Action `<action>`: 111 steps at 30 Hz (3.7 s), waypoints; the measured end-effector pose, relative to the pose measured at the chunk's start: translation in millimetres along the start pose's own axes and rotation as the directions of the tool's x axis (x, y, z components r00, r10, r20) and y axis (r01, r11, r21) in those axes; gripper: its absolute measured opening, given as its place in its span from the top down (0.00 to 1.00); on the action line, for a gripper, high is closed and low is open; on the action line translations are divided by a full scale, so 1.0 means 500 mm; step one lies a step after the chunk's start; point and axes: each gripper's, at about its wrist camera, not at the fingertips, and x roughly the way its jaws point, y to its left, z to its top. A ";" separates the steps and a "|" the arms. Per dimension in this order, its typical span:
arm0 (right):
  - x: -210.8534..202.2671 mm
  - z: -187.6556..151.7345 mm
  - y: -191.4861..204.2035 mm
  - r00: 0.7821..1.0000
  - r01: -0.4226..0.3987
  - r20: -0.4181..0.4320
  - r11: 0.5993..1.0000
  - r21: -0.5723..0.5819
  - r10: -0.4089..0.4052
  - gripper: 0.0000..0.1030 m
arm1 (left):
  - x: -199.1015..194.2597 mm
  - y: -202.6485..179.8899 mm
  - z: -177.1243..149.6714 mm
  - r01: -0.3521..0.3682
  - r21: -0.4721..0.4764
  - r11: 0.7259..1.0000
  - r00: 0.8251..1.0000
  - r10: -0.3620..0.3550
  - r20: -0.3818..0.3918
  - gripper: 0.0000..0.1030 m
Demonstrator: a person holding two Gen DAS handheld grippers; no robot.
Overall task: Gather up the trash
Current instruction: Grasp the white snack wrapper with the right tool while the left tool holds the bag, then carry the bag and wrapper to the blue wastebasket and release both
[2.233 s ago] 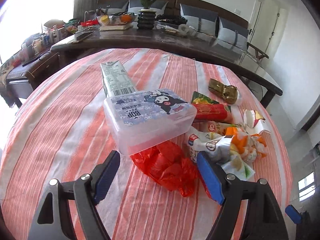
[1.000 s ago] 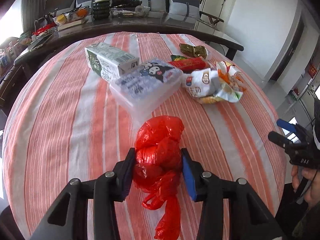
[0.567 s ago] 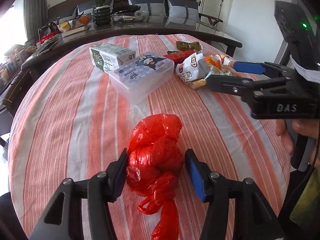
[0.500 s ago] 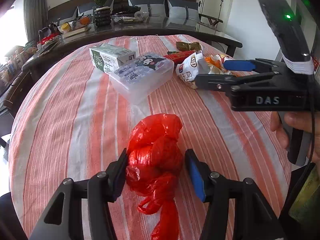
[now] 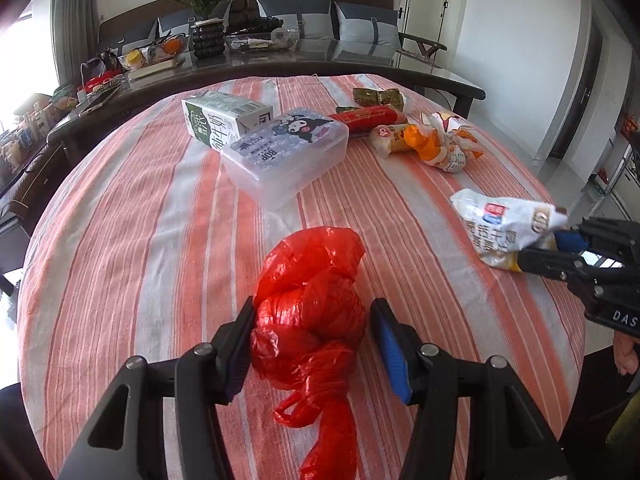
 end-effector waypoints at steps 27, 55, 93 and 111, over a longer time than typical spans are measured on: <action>0.005 0.017 -0.008 1.000 -0.004 0.023 0.999 0.048 0.003 0.71 | 0.011 0.001 0.033 0.036 -0.024 0.999 0.996 -0.037 -0.079 0.58; -0.117 -0.041 -0.125 0.989 -0.064 0.148 0.958 0.278 0.024 0.75 | -0.004 -0.180 0.089 0.197 0.032 0.980 0.979 -0.195 -0.051 0.59; -0.323 -0.422 -0.675 0.926 0.322 -0.148 0.520 0.791 -0.348 0.74 | 0.305 -0.842 0.139 0.561 0.200 0.803 0.811 -0.486 -0.326 0.58; -0.362 -0.459 -0.707 0.936 0.205 -0.052 0.419 0.884 -0.349 0.40 | 0.360 -0.923 0.116 0.567 0.203 0.799 0.798 -0.471 -0.376 0.41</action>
